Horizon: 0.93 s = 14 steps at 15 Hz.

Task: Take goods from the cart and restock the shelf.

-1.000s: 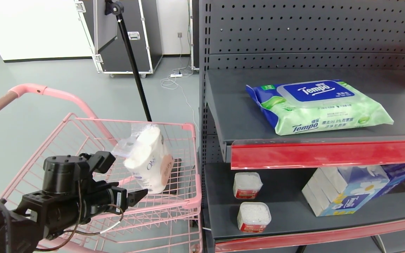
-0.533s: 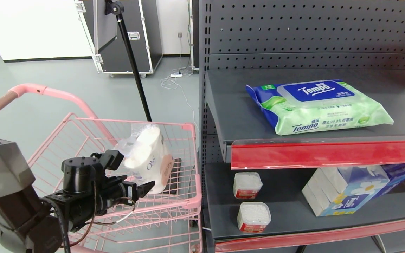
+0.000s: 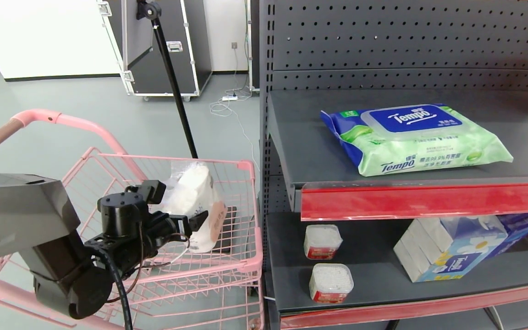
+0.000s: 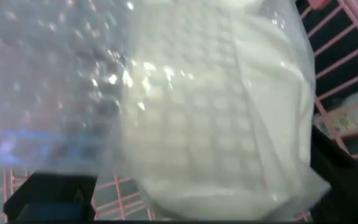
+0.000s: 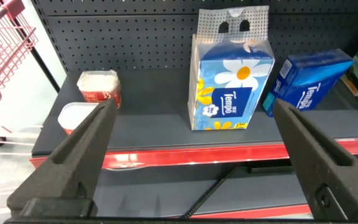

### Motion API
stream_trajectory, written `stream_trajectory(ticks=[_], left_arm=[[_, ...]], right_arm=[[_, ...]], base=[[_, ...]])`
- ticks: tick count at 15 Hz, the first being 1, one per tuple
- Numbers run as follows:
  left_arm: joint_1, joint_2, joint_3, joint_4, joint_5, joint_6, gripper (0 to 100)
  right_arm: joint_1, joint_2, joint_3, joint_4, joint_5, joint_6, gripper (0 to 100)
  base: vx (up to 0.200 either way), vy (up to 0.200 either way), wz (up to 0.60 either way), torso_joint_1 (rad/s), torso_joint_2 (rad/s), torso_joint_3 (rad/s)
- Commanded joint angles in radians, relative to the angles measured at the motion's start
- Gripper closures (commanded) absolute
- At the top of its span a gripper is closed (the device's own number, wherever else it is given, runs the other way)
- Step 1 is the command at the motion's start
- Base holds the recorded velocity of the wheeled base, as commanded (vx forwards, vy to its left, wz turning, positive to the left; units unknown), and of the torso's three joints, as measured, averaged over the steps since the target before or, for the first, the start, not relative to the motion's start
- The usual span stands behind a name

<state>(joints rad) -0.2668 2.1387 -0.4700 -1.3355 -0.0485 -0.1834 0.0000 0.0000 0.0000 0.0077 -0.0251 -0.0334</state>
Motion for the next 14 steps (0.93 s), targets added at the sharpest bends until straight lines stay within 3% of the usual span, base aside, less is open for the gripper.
stream_trajectory(ticks=[1,14], left_arm=[[0.0,0.067,-0.018,-0.056,0.018,-0.001,0],[-0.008,0.098,-0.045,-0.079,0.021,0.002,0]], right_arm=[[0.0,0.0,0.0,0.0,0.001,0.0,0],[0.0,0.0,0.0,0.0,0.001,0.0,0]], base=[[0.0,0.0,0.0,0.0,0.0,0.0],[0.0,0.0,0.0,0.0,0.0,0.0]])
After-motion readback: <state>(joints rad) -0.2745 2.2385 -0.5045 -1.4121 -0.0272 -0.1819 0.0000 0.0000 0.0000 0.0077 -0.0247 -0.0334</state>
